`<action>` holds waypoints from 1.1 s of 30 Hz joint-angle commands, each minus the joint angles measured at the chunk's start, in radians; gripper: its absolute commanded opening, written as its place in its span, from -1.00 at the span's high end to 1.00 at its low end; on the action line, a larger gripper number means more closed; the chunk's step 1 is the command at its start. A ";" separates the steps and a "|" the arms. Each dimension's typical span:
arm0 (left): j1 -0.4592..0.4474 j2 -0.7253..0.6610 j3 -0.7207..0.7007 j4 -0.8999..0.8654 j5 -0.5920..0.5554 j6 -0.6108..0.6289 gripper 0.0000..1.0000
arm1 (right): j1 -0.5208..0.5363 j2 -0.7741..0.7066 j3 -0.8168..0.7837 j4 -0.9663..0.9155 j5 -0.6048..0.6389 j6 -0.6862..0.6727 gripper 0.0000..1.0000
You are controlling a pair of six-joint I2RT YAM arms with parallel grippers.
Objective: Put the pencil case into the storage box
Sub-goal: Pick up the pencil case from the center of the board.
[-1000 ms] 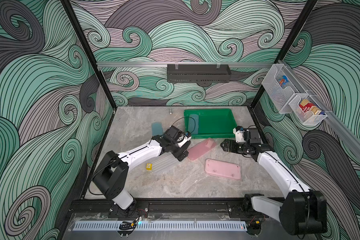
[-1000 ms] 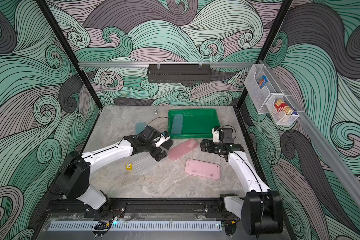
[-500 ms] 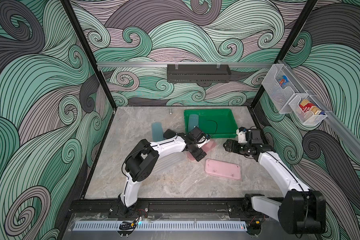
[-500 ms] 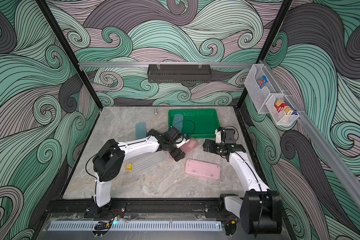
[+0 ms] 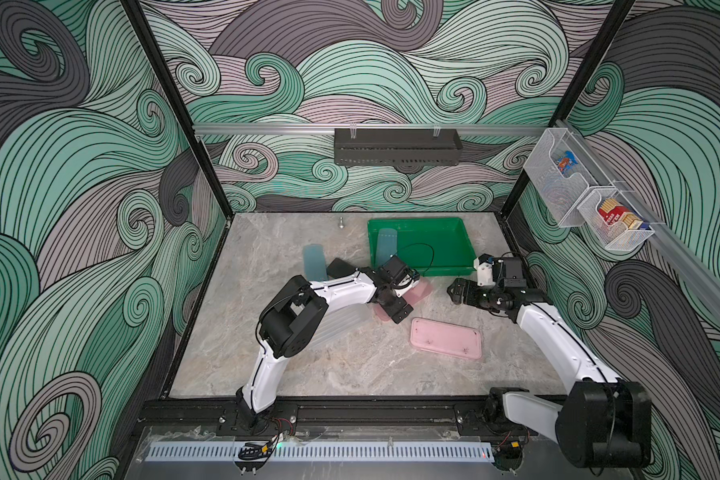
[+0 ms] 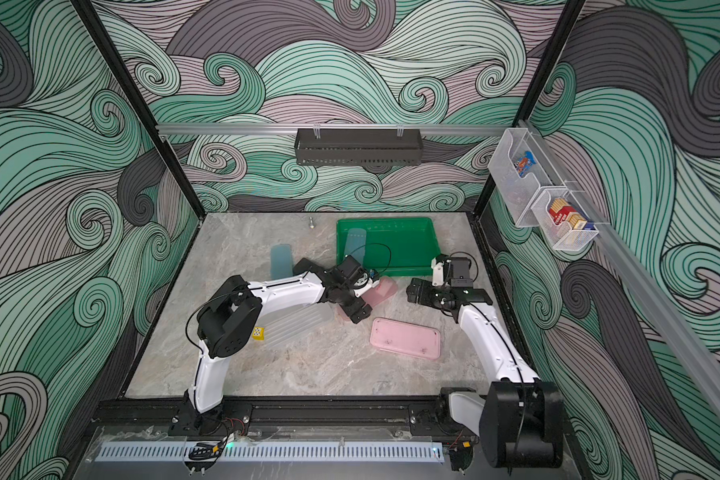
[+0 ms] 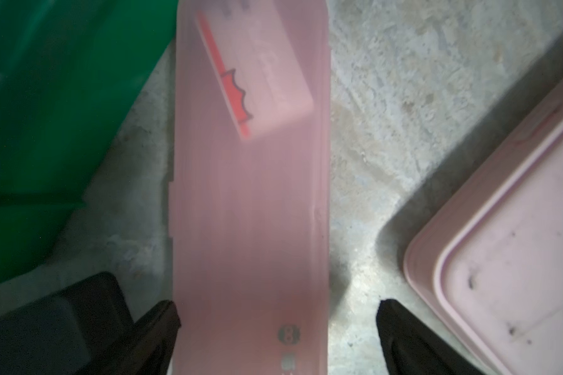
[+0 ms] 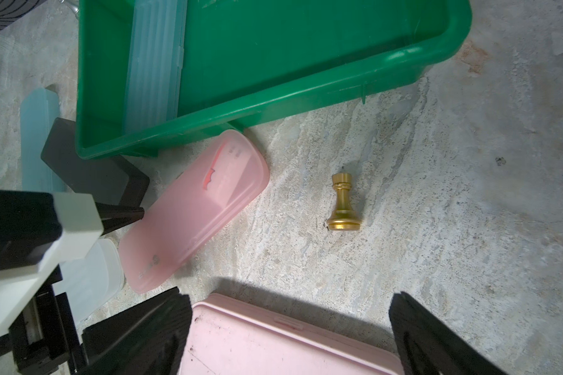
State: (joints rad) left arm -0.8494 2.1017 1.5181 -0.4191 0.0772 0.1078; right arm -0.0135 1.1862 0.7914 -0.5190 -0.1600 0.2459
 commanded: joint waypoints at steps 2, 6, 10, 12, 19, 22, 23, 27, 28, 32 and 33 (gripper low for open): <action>-0.008 0.054 0.041 -0.011 0.020 0.001 -0.97 | -0.005 0.005 -0.004 -0.005 -0.005 -0.007 -0.98; -0.008 0.062 0.042 -0.026 0.007 0.006 -0.84 | -0.005 0.006 -0.001 -0.005 -0.006 -0.010 -0.98; -0.012 0.063 0.024 -0.037 -0.037 0.024 -0.82 | -0.006 0.006 0.001 -0.004 -0.006 -0.011 -0.98; -0.016 0.062 0.013 -0.038 -0.068 0.034 -0.82 | -0.006 0.004 -0.001 -0.005 -0.006 -0.012 -0.98; -0.043 0.106 0.031 -0.094 -0.131 0.100 -0.92 | -0.006 -0.002 -0.004 -0.007 -0.006 -0.011 -0.99; -0.059 0.121 0.023 -0.089 -0.178 0.090 -0.87 | -0.006 -0.006 -0.007 -0.006 -0.004 -0.010 -0.98; -0.060 0.119 0.010 -0.072 -0.172 0.081 -0.82 | -0.006 -0.007 -0.008 -0.005 -0.003 -0.010 -0.98; -0.060 0.107 -0.015 -0.038 -0.157 0.066 -0.60 | -0.006 -0.014 -0.011 -0.006 -0.001 -0.010 -0.98; -0.060 0.105 -0.015 -0.040 -0.155 0.064 -0.57 | -0.006 -0.018 -0.011 -0.005 0.000 -0.010 -0.98; -0.060 0.073 -0.028 -0.041 -0.157 0.058 -0.37 | -0.006 -0.027 -0.012 -0.006 0.002 -0.007 -0.98; -0.060 0.061 -0.036 -0.039 -0.157 0.056 -0.35 | -0.006 -0.029 -0.012 -0.006 0.003 -0.007 -0.98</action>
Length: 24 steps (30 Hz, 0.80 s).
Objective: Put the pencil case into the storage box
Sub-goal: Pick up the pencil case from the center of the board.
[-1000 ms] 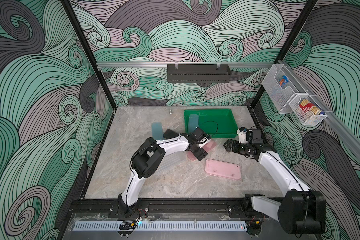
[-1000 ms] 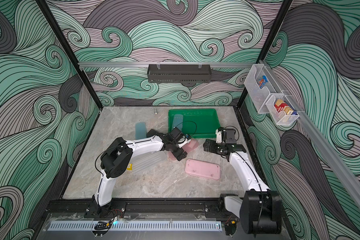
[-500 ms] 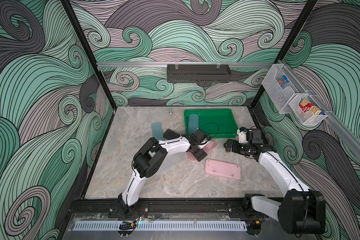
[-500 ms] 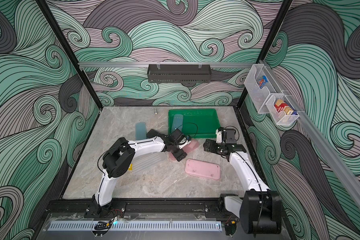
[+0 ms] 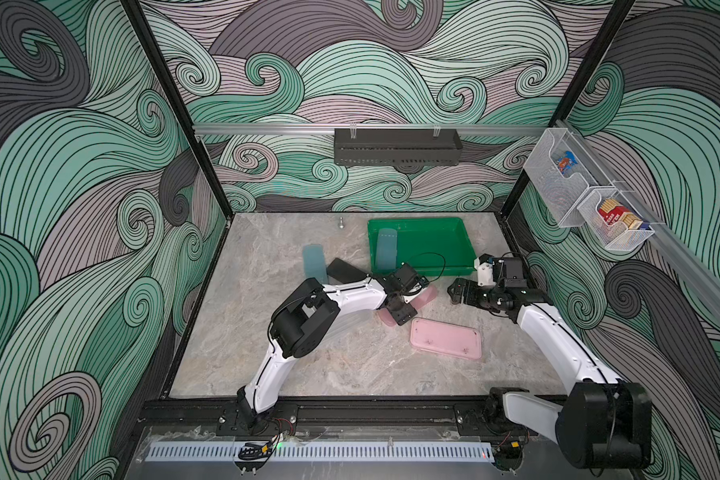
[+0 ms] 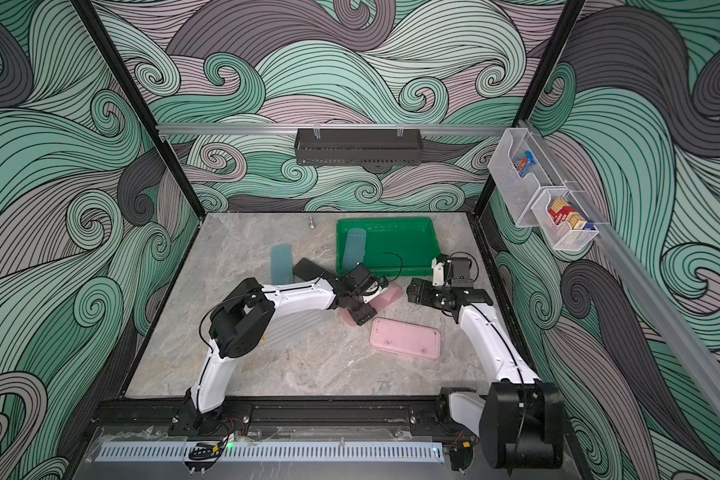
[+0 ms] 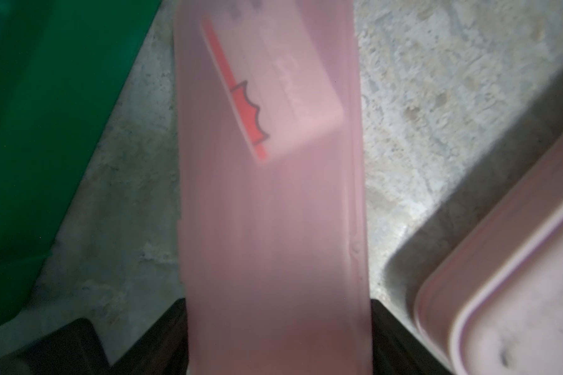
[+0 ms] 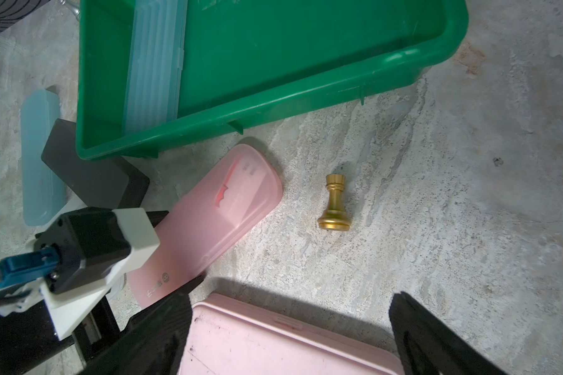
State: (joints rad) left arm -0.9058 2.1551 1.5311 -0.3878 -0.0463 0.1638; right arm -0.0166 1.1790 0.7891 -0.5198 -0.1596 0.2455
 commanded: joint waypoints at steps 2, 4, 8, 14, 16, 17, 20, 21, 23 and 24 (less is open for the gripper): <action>-0.004 -0.017 -0.070 -0.063 -0.038 0.000 -0.27 | -0.003 -0.021 -0.009 -0.005 0.000 -0.005 -0.98; -0.004 -0.041 -0.082 -0.073 -0.053 -0.004 -0.27 | -0.003 -0.024 -0.008 -0.005 -0.003 -0.005 -0.98; -0.002 -0.099 -0.113 -0.091 -0.088 -0.029 -0.27 | -0.003 -0.030 -0.007 -0.005 -0.006 -0.002 -0.98; -0.003 -0.211 -0.137 -0.153 -0.131 -0.087 -0.24 | -0.003 -0.030 -0.002 -0.007 -0.009 -0.002 -0.98; -0.004 -0.258 -0.153 -0.164 -0.120 -0.087 -0.23 | -0.003 -0.032 -0.002 -0.005 -0.011 -0.002 -0.98; -0.005 -0.286 -0.163 -0.164 -0.114 -0.086 -0.23 | -0.003 -0.032 -0.003 -0.006 -0.012 -0.002 -0.98; -0.008 -0.356 -0.185 -0.171 -0.084 -0.078 -0.24 | -0.003 -0.031 -0.002 -0.003 -0.012 0.000 -0.98; -0.008 -0.374 -0.187 -0.177 -0.075 -0.079 -0.24 | -0.004 -0.030 -0.001 -0.004 -0.014 0.000 -0.98; -0.008 -0.401 -0.181 -0.198 -0.054 -0.079 -0.24 | -0.005 -0.030 0.001 -0.005 -0.015 0.000 -0.98; -0.008 -0.408 -0.173 -0.213 -0.049 -0.085 -0.24 | -0.005 -0.031 0.002 -0.005 -0.017 0.000 -0.98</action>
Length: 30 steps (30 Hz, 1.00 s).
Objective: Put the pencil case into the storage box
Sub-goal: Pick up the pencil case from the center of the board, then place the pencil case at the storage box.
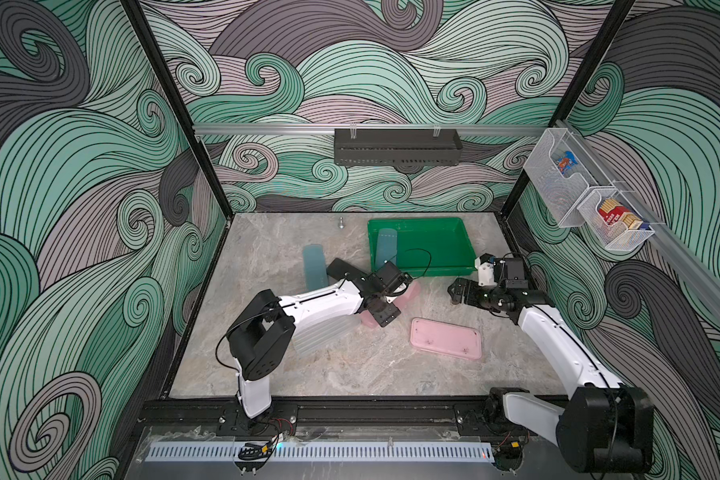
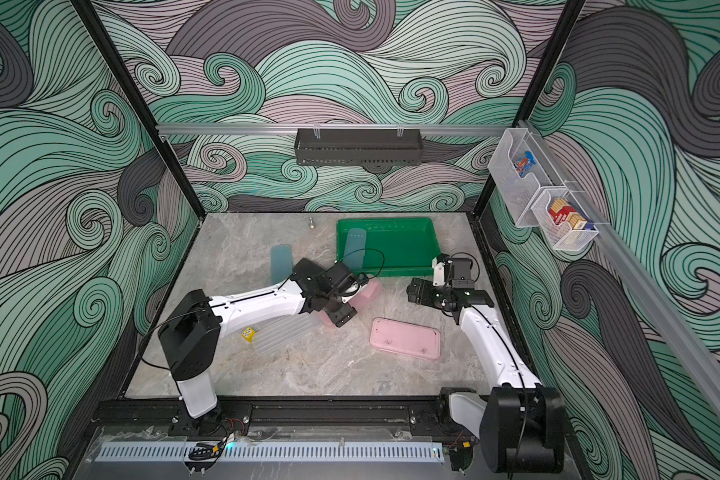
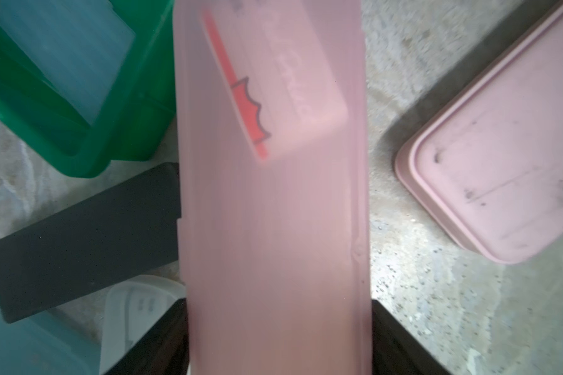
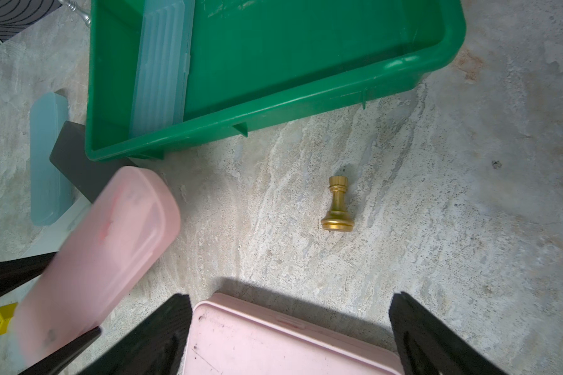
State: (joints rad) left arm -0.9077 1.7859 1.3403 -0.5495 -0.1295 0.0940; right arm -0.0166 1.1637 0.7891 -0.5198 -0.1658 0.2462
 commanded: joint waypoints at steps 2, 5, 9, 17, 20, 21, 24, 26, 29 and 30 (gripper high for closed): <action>-0.007 -0.045 0.052 -0.090 0.036 -0.030 -0.24 | -0.004 -0.017 0.004 -0.005 -0.009 -0.001 -0.98; -0.004 -0.032 0.116 -0.106 0.012 -0.086 -0.26 | -0.008 -0.016 0.007 -0.005 -0.010 -0.002 -0.98; 0.016 0.041 0.248 -0.085 -0.038 -0.214 -0.27 | -0.011 -0.010 0.014 -0.004 -0.016 0.004 -0.98; 0.089 0.266 0.533 0.038 -0.095 -0.463 -0.28 | -0.016 -0.013 0.018 -0.004 -0.024 0.006 -0.98; 0.106 0.336 0.577 0.127 -0.122 -0.541 -0.27 | -0.019 -0.014 0.015 -0.003 -0.030 0.007 -0.98; 0.108 0.362 0.598 0.151 -0.138 -0.565 -0.26 | -0.020 -0.013 0.013 -0.002 -0.031 0.005 -0.98; 0.111 0.444 0.665 0.202 -0.176 -0.599 -0.26 | -0.023 -0.014 0.009 -0.001 -0.034 -0.001 -0.98; 0.113 0.489 0.693 0.246 -0.205 -0.603 -0.26 | -0.026 -0.019 0.006 -0.002 -0.034 -0.005 -0.98; 0.121 0.553 0.747 0.308 -0.214 -0.590 -0.26 | -0.032 -0.035 0.001 -0.002 -0.038 -0.004 -0.98; 0.122 0.575 0.772 0.323 -0.212 -0.577 -0.26 | -0.032 -0.039 0.001 -0.002 -0.037 -0.002 -0.98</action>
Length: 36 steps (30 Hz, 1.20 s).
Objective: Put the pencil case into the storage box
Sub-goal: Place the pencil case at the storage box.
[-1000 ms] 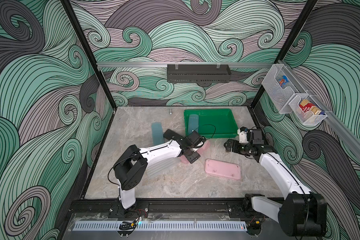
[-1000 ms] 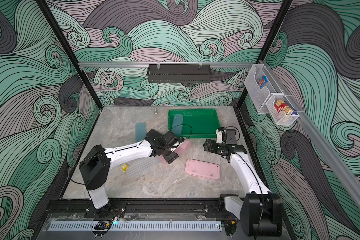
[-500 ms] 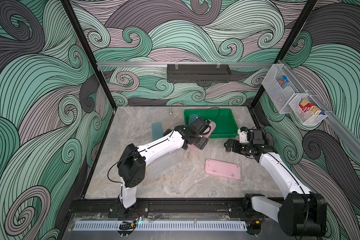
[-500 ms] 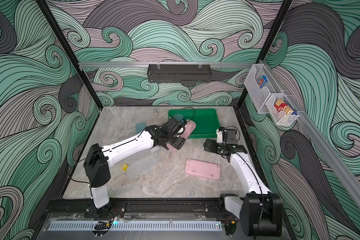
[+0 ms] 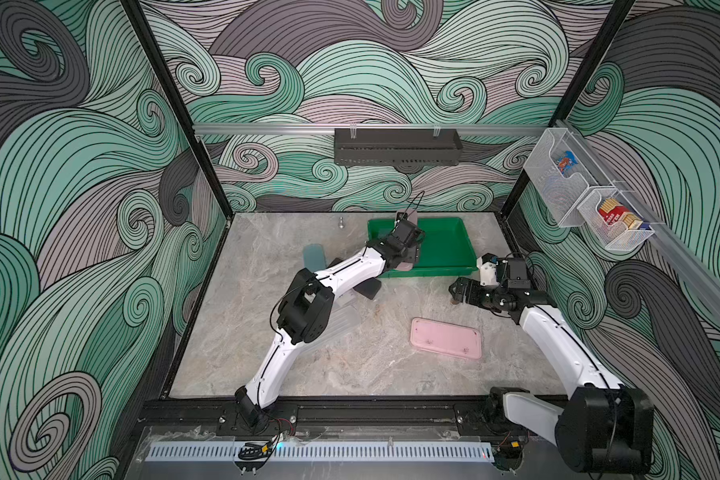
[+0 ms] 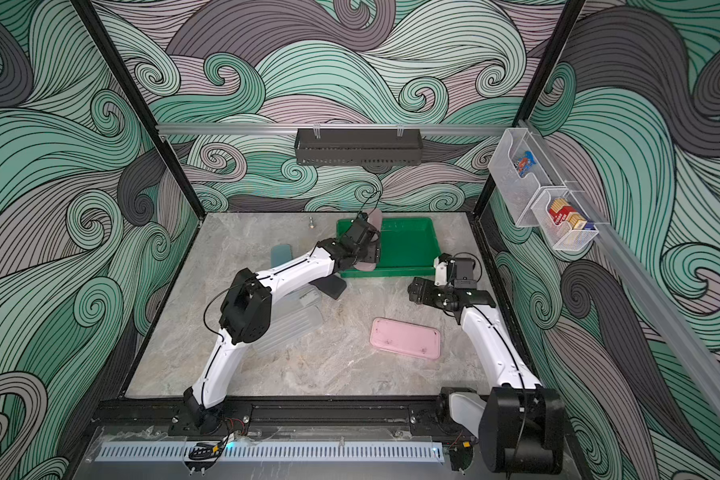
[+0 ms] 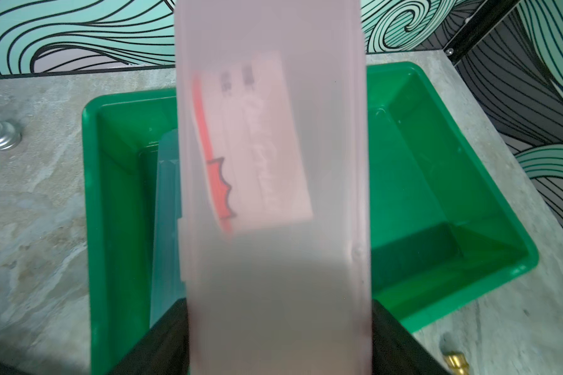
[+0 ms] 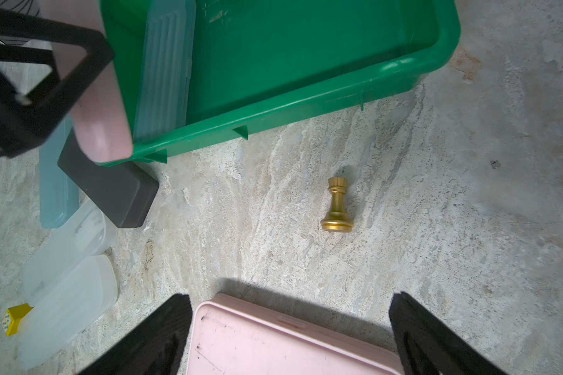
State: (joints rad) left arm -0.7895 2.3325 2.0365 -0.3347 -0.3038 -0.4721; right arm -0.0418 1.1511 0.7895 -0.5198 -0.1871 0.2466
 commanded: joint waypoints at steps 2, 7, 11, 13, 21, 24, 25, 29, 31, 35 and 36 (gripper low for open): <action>0.005 0.071 0.138 0.111 -0.032 0.010 -0.26 | -0.009 -0.027 0.001 -0.002 -0.015 -0.003 -0.98; 0.010 0.171 0.263 0.103 -0.034 0.043 -0.26 | -0.010 -0.011 -0.001 0.002 -0.021 -0.007 -0.98; 0.013 0.218 0.301 0.074 -0.031 0.033 -0.26 | -0.010 -0.009 -0.005 0.009 -0.022 -0.007 -0.98; 0.011 0.225 0.291 0.063 -0.027 0.025 -0.27 | -0.009 -0.005 -0.003 0.008 -0.020 -0.009 -0.98; 0.019 0.233 0.229 0.080 -0.021 0.009 -0.30 | -0.010 -0.002 -0.003 0.009 -0.023 -0.010 -0.98; 0.023 0.249 0.235 0.076 -0.011 0.009 -0.35 | -0.010 0.001 -0.003 0.011 -0.023 -0.009 -0.98; 0.024 0.253 0.234 0.074 -0.006 0.006 -0.35 | -0.010 0.001 -0.003 0.012 -0.022 -0.009 -0.98; 0.025 0.260 0.231 0.076 0.008 0.004 -0.62 | -0.010 0.007 -0.003 0.014 -0.024 -0.009 -0.98; 0.024 0.256 0.232 0.068 0.015 0.009 -0.86 | -0.010 0.007 -0.003 0.014 -0.025 -0.010 -0.98; 0.020 0.220 0.191 0.069 0.003 0.012 -0.97 | -0.010 -0.002 -0.007 0.013 -0.026 -0.006 -0.98; 0.019 0.205 0.167 0.083 0.000 0.012 -0.97 | -0.010 -0.004 -0.009 0.012 -0.026 -0.006 -0.98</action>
State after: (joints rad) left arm -0.7696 2.5717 2.2364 -0.2611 -0.3012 -0.4618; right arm -0.0456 1.1538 0.7895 -0.5121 -0.1940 0.2466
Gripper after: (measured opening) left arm 0.986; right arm 0.993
